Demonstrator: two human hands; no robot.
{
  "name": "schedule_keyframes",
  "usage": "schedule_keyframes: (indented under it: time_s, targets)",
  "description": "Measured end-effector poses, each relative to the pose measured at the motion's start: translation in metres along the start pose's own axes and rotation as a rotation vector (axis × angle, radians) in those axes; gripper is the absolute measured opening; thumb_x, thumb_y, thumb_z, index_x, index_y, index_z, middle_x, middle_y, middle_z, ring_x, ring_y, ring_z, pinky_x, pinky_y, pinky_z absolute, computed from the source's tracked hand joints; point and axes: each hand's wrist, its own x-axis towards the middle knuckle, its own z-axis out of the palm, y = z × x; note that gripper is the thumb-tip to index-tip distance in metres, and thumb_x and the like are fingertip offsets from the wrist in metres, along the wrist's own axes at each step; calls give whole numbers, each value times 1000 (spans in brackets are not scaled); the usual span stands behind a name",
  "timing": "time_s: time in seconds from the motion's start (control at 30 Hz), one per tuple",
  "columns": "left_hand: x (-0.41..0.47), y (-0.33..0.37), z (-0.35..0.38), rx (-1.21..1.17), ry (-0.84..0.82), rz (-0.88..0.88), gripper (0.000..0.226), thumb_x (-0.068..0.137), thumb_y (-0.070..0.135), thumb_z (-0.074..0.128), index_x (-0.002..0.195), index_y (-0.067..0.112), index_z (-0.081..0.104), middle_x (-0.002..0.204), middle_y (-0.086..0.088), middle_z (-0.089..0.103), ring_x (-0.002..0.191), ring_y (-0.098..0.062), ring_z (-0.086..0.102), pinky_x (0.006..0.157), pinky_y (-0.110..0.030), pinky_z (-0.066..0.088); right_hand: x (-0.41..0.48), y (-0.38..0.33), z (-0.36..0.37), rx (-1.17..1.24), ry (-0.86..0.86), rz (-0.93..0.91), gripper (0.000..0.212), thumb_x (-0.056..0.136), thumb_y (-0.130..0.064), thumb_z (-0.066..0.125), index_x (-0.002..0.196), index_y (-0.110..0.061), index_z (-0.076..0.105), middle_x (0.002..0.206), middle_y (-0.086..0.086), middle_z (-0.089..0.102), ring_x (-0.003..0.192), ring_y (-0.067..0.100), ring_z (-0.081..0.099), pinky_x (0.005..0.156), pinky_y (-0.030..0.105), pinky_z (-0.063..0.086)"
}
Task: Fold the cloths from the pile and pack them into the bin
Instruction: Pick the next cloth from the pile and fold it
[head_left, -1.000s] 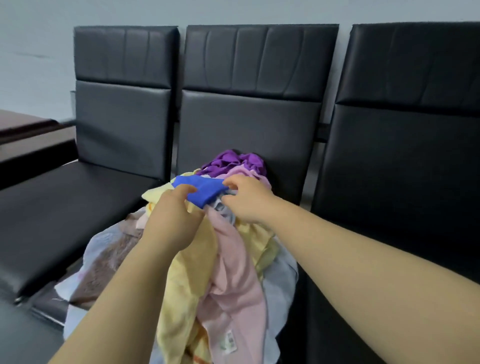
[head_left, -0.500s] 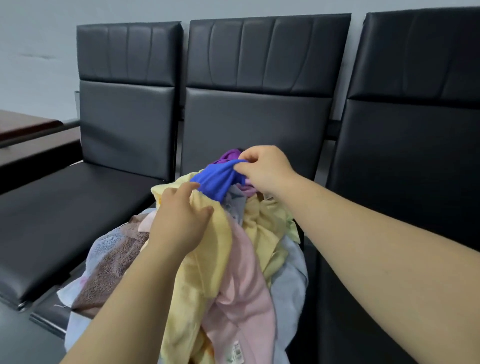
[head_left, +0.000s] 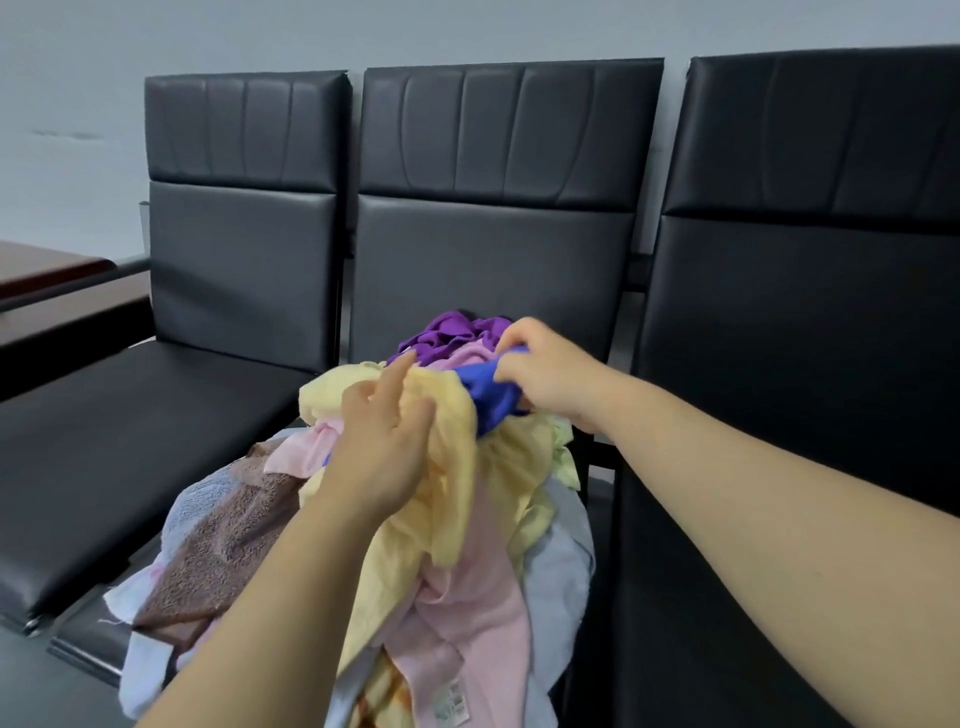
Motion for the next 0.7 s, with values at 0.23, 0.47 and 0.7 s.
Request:
schedule_keyframes:
  time_s: [0.23, 0.47, 0.7]
  targets:
    - [2, -10, 10, 497, -48, 15, 21, 89, 38, 56, 103, 23, 58, 121, -4, 35, 94, -37, 54, 85, -41, 48, -22, 13, -3, -858, -262, -107, 38, 88, -35, 74, 65, -14, 53, 66, -1, 46, 68, 22, 45, 52, 30, 32]
    - [5, -9, 2, 521, 29, 105, 59, 85, 3, 44, 137, 31, 45, 114, -3, 30, 81, -32, 50, 68, -36, 41, -24, 20, -41, 678, 39, 182, 9, 96, -14, 66, 98, -7, 70, 79, 9, 73, 72, 24, 68, 67, 31, 55]
    - [5, -12, 8, 718, 41, 99, 53, 88, 18, 55, 136, 39, 52, 129, -6, 32, 100, -35, 47, 87, -42, 46, -26, 27, -46, 1432, 74, 222, 26, 96, -19, 58, 70, -18, 55, 76, 0, 55, 76, 19, 62, 104, 33, 46]
